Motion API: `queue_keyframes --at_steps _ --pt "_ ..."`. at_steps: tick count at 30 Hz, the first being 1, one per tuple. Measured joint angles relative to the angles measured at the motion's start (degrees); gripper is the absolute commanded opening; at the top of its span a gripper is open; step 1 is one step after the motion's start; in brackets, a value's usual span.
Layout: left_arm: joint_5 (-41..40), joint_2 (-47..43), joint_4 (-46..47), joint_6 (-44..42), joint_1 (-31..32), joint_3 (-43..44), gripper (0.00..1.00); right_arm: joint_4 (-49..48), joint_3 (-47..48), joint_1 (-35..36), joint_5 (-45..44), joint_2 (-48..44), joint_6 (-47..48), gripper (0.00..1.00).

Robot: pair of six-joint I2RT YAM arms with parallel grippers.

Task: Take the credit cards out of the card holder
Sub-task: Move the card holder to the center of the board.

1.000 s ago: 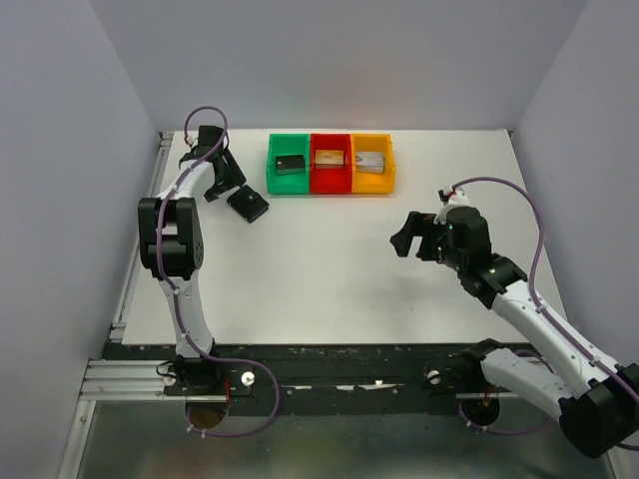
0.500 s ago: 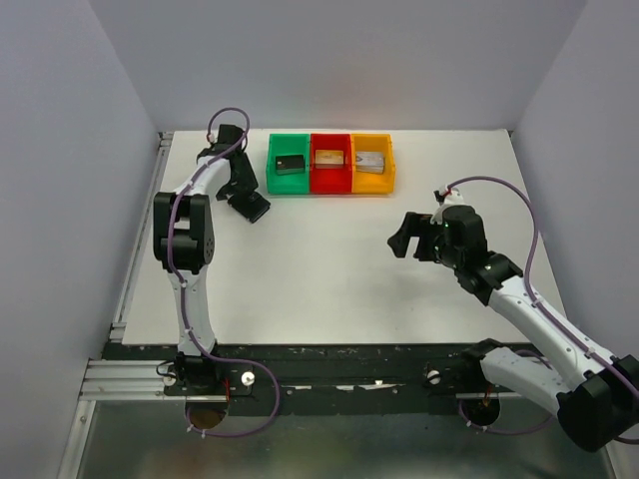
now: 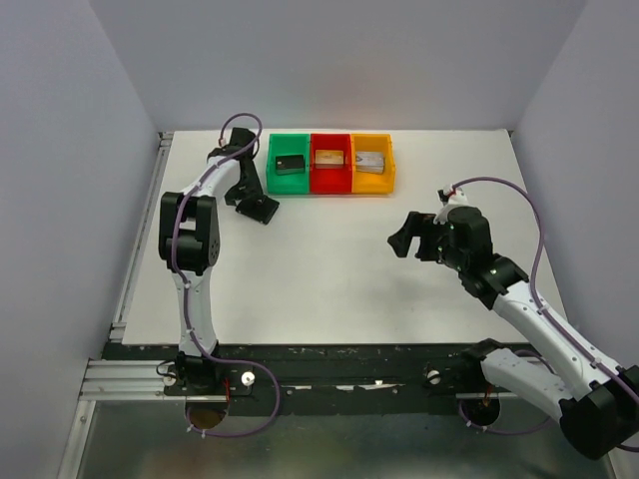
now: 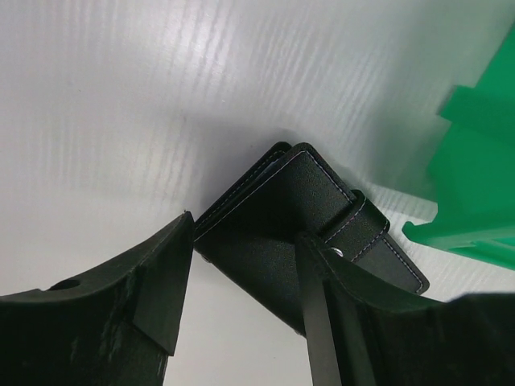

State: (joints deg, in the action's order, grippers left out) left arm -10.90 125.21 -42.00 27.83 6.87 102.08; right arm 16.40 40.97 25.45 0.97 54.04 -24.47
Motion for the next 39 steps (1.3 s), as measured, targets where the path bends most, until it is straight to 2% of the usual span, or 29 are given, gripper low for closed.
queue_keyframes --at_steps 3,6,16,21,29,31,35,36,37,39 --pt "-0.57 -1.22 1.77 -0.35 1.07 -2.95 0.61 -0.02 0.00 0.00 0.00 -1.11 -0.11 1.00" --pt "-0.63 -3.54 2.23 -0.70 1.95 -6.45 0.56 0.00 0.00 0.00 0.02 -1.57 -0.20 1.00" --pt "-0.63 -11.78 6.82 -2.36 6.21 -19.12 0.56 -0.04 -1.09 0.00 0.07 -3.50 -0.63 1.00" --pt "-0.28 -16.52 9.49 -4.15 11.82 -25.83 0.56 -0.02 -2.16 0.00 1.51 -3.19 -0.66 1.00" --pt "2.08 -19.65 14.43 -7.34 23.43 -30.08 0.57 0.02 -3.37 0.00 3.89 -2.89 -0.35 1.00" --pt "2.60 -19.91 15.39 -7.85 26.27 -30.08 0.59 0.17 -3.74 0.00 4.11 -3.02 -0.33 1.00" --pt "2.97 -20.96 15.58 -8.24 28.61 -29.27 0.76 0.70 -3.87 0.00 4.26 -3.37 0.35 1.00" --pt "2.84 -21.77 15.52 -8.15 28.48 -29.03 0.81 0.98 -3.85 0.00 4.24 -3.50 0.59 0.99" --pt "2.67 -22.64 15.50 -8.20 28.33 -28.81 0.94 1.31 -3.82 0.00 4.24 -3.61 0.85 1.00" --pt "2.29 -25.62 15.45 -7.85 28.00 -28.48 0.95 1.86 -3.63 0.00 4.24 -3.58 1.25 0.99"
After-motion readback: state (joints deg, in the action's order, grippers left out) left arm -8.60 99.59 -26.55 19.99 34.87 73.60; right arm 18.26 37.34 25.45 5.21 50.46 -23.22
